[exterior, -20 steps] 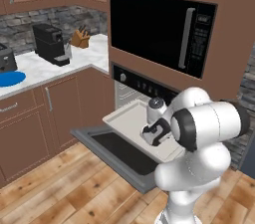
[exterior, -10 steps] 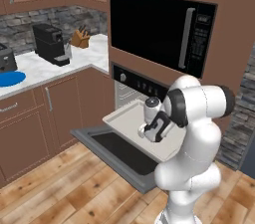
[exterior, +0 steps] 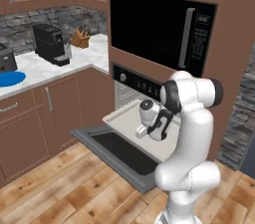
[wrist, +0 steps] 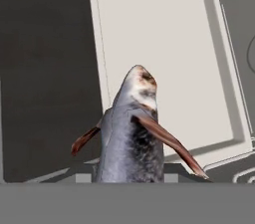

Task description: Place the fish on the rack of the oven, and slide the rack back inside. Close the oven door.

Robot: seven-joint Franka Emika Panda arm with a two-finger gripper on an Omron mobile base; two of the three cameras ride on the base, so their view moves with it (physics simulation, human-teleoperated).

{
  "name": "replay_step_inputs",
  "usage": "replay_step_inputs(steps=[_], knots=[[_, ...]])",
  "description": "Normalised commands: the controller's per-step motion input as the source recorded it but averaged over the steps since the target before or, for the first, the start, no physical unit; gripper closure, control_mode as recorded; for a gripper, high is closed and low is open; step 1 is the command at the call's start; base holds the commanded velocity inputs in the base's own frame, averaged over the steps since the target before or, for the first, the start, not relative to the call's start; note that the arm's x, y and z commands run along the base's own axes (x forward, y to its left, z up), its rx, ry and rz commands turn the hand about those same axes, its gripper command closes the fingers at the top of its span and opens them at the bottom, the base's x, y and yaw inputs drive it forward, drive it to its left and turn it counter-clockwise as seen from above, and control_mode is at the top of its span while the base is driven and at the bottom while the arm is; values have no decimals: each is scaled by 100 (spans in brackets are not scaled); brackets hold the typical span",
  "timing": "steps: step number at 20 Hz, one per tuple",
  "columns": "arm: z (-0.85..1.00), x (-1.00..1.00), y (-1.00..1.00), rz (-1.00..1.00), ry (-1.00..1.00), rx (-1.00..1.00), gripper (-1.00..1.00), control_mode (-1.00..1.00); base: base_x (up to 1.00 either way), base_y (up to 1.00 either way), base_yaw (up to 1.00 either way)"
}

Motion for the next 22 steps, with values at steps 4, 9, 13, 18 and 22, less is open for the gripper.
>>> replay_step_inputs(steps=[4, 9, 13, 18, 22], knots=[[-35, 36, 0, -2, 0, -4, 100, -100, 0, 0, 0], [-26, 41, 0, -3, 0, -2, 100, -100, 0, 0, 0], [-26, 44, 0, -2, 0, -2, 100, -100, 0, 0, 0], [-26, 47, 0, -2, 0, -2, 100, -100, 0, 0, 0], [-22, 48, 0, -1, 0, 0, 100, -100, 0, 0, 0]])
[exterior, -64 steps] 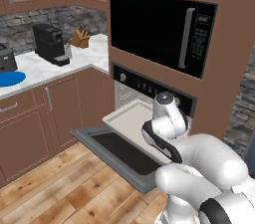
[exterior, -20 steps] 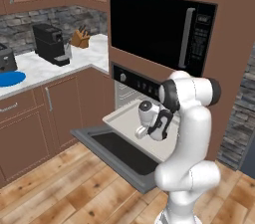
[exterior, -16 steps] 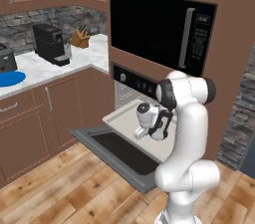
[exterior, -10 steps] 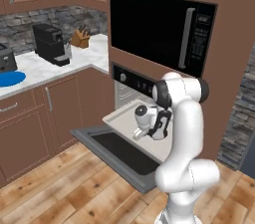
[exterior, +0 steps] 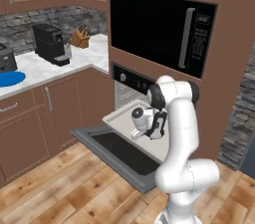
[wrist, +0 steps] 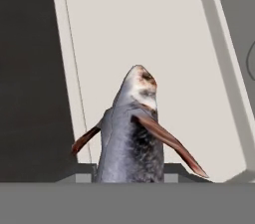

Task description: Place the fish on the rack of the oven, and slide the rack back inside. Close the oven door.

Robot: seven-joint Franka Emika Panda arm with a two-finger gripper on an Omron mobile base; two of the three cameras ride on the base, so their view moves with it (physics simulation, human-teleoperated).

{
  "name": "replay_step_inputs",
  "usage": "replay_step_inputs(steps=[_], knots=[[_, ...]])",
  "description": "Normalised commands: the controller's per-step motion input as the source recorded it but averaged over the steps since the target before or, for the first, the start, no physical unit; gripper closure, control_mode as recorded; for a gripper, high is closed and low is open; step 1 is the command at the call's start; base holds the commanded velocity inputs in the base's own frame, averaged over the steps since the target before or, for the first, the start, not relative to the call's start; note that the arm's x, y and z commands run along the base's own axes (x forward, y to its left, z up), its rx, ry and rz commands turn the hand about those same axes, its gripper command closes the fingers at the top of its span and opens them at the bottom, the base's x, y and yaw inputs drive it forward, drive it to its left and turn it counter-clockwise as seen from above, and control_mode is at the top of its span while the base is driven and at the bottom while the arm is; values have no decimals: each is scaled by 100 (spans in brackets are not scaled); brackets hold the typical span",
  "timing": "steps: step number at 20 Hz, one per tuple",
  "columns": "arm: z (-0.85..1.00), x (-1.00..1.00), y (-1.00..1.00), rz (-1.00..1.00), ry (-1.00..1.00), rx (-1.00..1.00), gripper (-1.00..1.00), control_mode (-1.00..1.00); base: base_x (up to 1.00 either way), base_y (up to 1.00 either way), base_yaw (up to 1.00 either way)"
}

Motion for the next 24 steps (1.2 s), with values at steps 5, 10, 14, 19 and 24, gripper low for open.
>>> replay_step_inputs(steps=[5, 10, 14, 19, 24], knots=[[-25, 46, -4, 0, 0, 0, 100, -100, 0, 0, 0], [-28, 45, -6, 0, 0, 0, 100, -100, 0, 0, 0], [-26, 42, -6, 0, 0, 0, 100, -100, 0, 0, 0], [-27, 41, -4, 0, 0, 0, 100, -100, 0, 0, 0], [-31, 41, -7, 0, 0, 0, 100, -100, 0, 0, 0]])
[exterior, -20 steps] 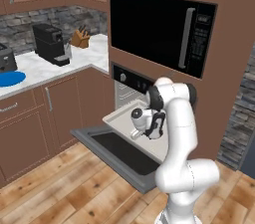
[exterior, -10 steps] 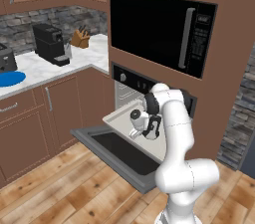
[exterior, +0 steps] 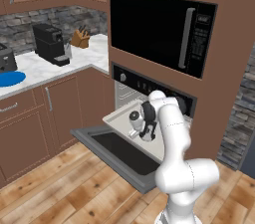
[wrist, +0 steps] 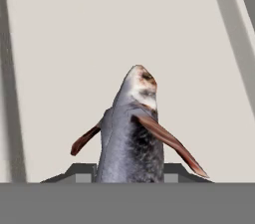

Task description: Place the fish on the rack of the oven, and slide the rack back inside. Close the oven door.

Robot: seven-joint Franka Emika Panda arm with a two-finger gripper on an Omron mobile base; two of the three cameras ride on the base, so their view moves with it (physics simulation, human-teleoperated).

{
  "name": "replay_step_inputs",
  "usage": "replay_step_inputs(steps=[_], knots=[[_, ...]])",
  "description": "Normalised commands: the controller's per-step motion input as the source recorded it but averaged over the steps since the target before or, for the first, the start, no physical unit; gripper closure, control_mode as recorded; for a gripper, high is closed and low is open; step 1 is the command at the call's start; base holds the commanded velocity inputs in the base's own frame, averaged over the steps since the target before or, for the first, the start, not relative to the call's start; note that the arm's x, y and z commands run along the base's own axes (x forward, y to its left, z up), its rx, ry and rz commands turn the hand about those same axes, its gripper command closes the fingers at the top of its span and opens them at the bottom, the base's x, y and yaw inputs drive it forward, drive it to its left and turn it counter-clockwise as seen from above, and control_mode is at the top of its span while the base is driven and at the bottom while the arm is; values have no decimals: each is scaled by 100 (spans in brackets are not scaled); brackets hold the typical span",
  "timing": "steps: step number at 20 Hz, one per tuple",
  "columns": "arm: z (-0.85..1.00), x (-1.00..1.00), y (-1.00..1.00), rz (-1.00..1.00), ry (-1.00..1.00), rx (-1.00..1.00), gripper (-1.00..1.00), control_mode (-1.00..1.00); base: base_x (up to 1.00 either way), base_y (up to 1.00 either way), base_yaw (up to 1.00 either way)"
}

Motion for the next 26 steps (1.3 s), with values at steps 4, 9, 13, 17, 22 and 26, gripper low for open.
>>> replay_step_inputs(steps=[4, 9, 13, 17, 22, 26], knots=[[-33, 44, -9, 0, 0, 0, 100, -100, 0, 0, 0], [-27, 42, -2, 0, 0, 0, -100, -100, 0, 0, 0], [-24, 45, -6, 0, 0, 0, -100, -100, 0, 0, 0], [-20, 1, 1, 0, 0, -1, -100, -100, 0, 0, 0], [-2, -63, 38, 0, -1, -7, -100, -100, 0, 0, 0], [0, -91, 66, 0, -5, -11, -100, -100, 0, 0, 0]])
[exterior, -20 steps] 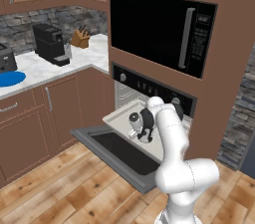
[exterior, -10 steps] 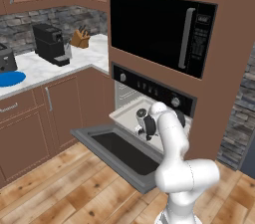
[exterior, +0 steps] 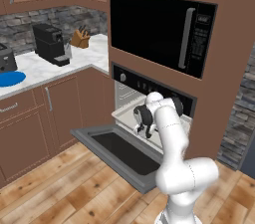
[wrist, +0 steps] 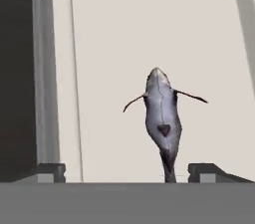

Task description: Place the fish on the rack of the oven, and slide the rack back inside. Close the oven door.

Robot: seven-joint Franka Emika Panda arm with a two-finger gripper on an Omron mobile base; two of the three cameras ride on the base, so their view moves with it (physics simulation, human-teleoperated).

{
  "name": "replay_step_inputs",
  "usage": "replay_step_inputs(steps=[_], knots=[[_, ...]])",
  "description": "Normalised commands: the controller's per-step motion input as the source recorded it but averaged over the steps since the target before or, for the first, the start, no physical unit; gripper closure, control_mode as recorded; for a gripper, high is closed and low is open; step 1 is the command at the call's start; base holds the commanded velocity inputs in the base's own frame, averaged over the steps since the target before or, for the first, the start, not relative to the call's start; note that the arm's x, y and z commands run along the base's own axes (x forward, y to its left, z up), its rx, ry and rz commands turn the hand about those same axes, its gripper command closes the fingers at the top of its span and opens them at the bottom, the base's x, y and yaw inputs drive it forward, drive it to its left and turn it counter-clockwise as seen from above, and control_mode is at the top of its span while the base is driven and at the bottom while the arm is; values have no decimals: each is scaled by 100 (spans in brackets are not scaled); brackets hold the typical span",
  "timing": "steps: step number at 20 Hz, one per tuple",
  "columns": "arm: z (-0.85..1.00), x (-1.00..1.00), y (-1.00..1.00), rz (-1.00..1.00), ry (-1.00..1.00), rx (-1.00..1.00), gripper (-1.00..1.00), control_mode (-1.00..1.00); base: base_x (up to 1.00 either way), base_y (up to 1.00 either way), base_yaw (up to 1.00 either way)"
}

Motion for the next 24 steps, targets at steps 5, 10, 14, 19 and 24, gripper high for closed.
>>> replay_step_inputs(steps=[5, 10, 14, 19, 24], knots=[[5, -94, 55, 0, -6, -7, -100, -100, 0, 0, 0], [2, -73, 42, 0, -1, -2, -100, -100, 0, 0, 0], [9, -40, 33, -2, 0, 1, -100, -100, 0, 0, 0], [38, -35, 32, -6, 0, 11, -100, -100, 0, 0, 0], [19, -10, 28, -7, 7, 14, -100, -100, 0, 0, 0]])
